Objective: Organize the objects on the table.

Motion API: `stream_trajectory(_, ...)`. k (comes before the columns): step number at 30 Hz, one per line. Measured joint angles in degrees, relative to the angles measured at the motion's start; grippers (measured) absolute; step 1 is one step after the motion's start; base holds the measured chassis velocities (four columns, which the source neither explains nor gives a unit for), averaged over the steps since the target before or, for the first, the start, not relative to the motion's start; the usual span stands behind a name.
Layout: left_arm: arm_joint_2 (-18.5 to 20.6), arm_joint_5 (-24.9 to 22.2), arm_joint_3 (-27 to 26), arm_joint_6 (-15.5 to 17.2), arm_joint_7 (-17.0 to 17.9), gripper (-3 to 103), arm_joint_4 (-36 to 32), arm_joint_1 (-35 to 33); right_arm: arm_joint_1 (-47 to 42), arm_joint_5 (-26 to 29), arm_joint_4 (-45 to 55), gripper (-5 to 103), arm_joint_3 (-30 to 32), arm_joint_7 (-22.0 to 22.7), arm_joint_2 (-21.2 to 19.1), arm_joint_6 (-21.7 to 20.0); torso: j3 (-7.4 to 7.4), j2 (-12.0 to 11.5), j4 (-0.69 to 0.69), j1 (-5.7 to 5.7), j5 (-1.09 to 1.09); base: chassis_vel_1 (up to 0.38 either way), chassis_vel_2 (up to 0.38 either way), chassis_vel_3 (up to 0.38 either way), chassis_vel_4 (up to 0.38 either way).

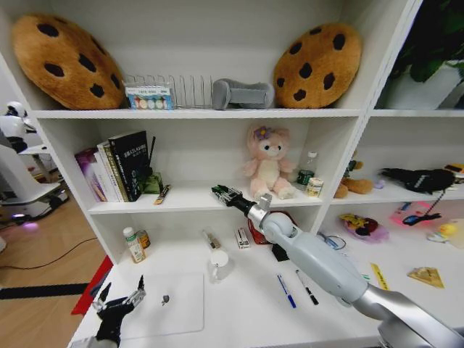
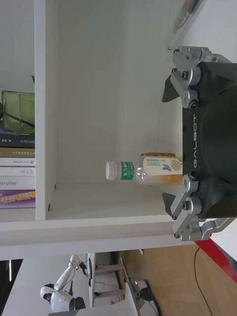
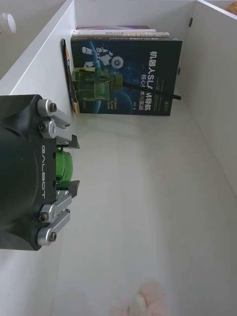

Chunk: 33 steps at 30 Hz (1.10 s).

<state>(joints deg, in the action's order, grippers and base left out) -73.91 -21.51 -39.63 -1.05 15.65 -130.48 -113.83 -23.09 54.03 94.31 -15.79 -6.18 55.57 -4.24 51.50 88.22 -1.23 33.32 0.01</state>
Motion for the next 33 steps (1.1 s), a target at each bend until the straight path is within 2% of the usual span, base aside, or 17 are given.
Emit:
stream_trajectory(2,0.33,-0.14,0.02,-0.14,-0.08,100,0.23,0.00,-0.21,0.00,0.65,42,0.53,0.58,-0.12,-0.30,0.01,-0.01,0.00,0.01,0.00,0.000,0.000,0.000,0.000)
stream_trajectory(3,0.33,-0.14,0.02,-0.14,-0.08,100,0.23,0.00,-0.21,0.00,0.65,42,0.53,0.58,-0.12,-0.30,0.01,-0.01,0.00,0.01,0.00,0.000,0.000,0.000,0.000)
stream_trajectory(6,0.53,-0.12,0.65,-0.16,-0.09,100,0.42,0.22,-0.58,0.13,1.54,59,1.18,0.99,-0.34,-0.51,0.01,-0.01,-0.01,0.01,0.00,0.000,0.000,0.000,0.000)
stream_trajectory(7,0.53,-0.12,0.65,-0.16,-0.09,100,0.42,0.22,-0.58,0.13,1.54,59,1.18,0.99,-0.34,-0.51,0.01,-0.01,-0.01,0.01,0.00,0.000,0.000,0.000,0.000)
stream_trajectory(11,0.51,-0.08,1.01,-0.16,-0.07,100,0.53,0.43,-0.99,0.61,3.60,75,2.31,1.38,-0.82,-0.85,0.01,-0.01,0.00,0.01,0.00,0.000,0.000,0.000,0.000)
stream_trajectory(14,0.51,-0.11,0.70,-0.19,-0.05,100,0.58,0.44,-3.73,1.81,10.01,91,5.73,2.18,-2.81,-1.74,0.00,0.00,0.00,0.01,-0.01,0.000,0.000,0.000,0.000)
stream_trajectory(16,0.52,-0.12,0.61,-0.23,-0.05,100,0.58,0.44,-5.42,2.11,12.58,95,7.53,2.44,-3.78,-2.14,0.00,0.00,-0.01,0.01,-0.01,0.000,0.000,0.000,0.000)
stream_trajectory(18,0.51,-0.12,0.61,-0.25,-0.05,100,0.58,0.47,-6.76,2.21,14.39,95,8.90,2.63,-4.42,-2.35,0.00,0.00,-0.01,0.01,0.00,0.000,0.000,0.000,0.000)
stream_trajectory(21,0.23,0.84,1.15,-0.59,-0.05,100,0.59,0.65,-15.04,1.51,23.07,100,16.79,3.30,-7.20,-2.97,0.00,0.00,-0.01,0.01,0.00,0.000,0.000,0.000,0.000)
stream_trajectory(22,0.23,0.84,1.15,-0.59,-0.05,100,0.59,0.65,-15.04,1.51,23.07,100,16.79,3.30,-7.20,-2.97,0.00,0.00,-0.01,0.01,0.00,0.000,0.000,0.000,0.000)
stream_trajectory(23,0.05,1.57,1.59,-0.95,-0.10,100,0.62,0.65,-20.59,0.56,26.48,100,21.59,3.08,-8.44,-3.30,0.00,0.00,0.00,0.00,0.01,0.000,0.000,0.000,0.000)
stream_trajectory(24,0.05,1.57,1.59,-0.95,-0.10,100,0.62,0.65,-20.59,0.56,26.48,100,21.59,3.08,-8.44,-3.30,0.00,0.00,0.00,0.00,0.01,0.000,0.000,0.000,0.000)
stream_trajectory(26,-0.28,1.89,2.09,-1.13,-0.18,100,0.58,0.64,-31.04,-2.23,31.19,100,29.50,1.45,-10.09,-3.32,-0.01,0.00,-0.05,0.00,0.02,0.000,0.000,0.000,0.000)
stream_trajectory(27,-0.28,1.89,2.09,-1.13,-0.18,100,0.58,0.64,-31.04,-2.23,31.19,100,29.50,1.45,-10.09,-3.32,-0.01,0.00,-0.05,0.00,0.02,0.000,0.000,0.000,0.000)
stream_trajectory(30,-0.49,1.90,2.25,-1.13,-0.20,100,0.42,0.83,-44.41,-6.56,36.38,100,38.68,1.15,-10.26,-1.89,-0.01,0.00,-0.02,0.00,0.00,0.000,0.000,0.000,0.000)
stream_trajectory(31,-0.49,1.90,2.25,-1.13,-0.20,100,0.42,0.83,-44.41,-6.56,36.38,100,38.68,1.15,-10.26,-1.89,-0.01,0.00,-0.02,0.00,0.00,0.000,0.000,0.000,0.000)
stream_trajectory(33,-0.48,1.87,2.27,-1.17,-0.21,100,0.28,0.96,-53.00,-10.88,38.67,100,43.49,1.63,-8.77,-0.26,-0.01,0.00,-0.01,0.00,0.00,0.000,0.000,0.000,0.000)
